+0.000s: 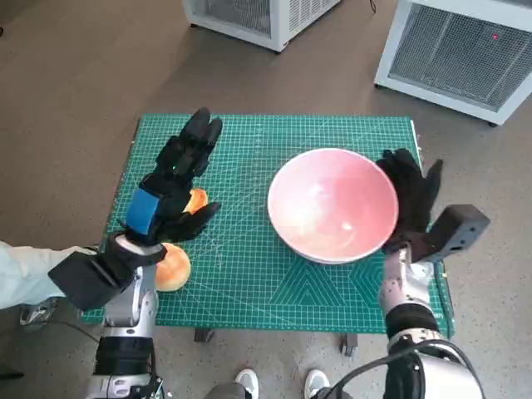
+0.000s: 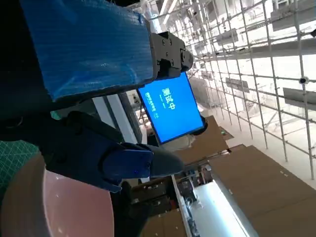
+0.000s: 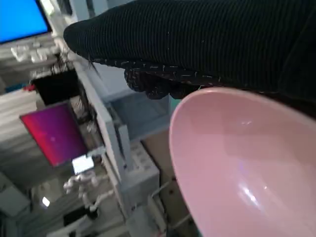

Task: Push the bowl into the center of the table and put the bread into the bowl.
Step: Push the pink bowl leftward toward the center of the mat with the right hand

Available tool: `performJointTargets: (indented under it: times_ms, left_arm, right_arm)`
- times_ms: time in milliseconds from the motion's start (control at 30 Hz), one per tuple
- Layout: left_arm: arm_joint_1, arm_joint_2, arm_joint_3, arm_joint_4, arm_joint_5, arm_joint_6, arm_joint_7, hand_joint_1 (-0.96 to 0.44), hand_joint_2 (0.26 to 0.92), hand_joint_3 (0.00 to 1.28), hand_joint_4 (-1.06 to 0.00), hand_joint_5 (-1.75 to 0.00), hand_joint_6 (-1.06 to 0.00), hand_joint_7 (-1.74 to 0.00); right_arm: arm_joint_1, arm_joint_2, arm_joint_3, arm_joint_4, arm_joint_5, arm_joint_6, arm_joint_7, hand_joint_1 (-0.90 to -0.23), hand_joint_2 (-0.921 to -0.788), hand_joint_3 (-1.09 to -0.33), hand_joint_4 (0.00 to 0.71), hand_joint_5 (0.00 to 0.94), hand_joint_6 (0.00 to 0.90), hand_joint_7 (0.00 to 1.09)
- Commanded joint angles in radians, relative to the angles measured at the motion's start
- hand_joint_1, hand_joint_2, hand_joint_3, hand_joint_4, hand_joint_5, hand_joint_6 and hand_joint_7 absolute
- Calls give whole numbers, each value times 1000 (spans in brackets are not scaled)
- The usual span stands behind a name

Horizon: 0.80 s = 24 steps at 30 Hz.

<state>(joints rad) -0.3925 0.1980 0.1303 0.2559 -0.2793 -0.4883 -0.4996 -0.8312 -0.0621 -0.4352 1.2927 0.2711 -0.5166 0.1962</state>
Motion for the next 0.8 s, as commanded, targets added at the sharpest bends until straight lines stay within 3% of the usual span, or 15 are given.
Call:
performJointTargets:
  times_ms: [33, 567, 800]
  left_arm:
    - [27, 12, 7, -30, -10, -3, -4, -680, 921, 323, -125, 0, -153, -101]
    - [76, 20, 19, -82, 0, 7, 24, -655, 921, 320, -124, -1, -150, -100]
    - [92, 21, 19, -102, 12, 5, 43, -654, 921, 319, -125, -2, -151, -100]
  right_arm:
    - [-18, 24, -6, 16, 6, 38, 5, -608, -921, -913, 239, 0, 212, 273]
    - [-90, 96, -30, 26, 26, 103, 3, -593, -921, -921, 240, 2, 231, 264]
    - [-112, 108, -34, 32, 21, 131, -15, -606, -921, -917, 247, 4, 245, 258]
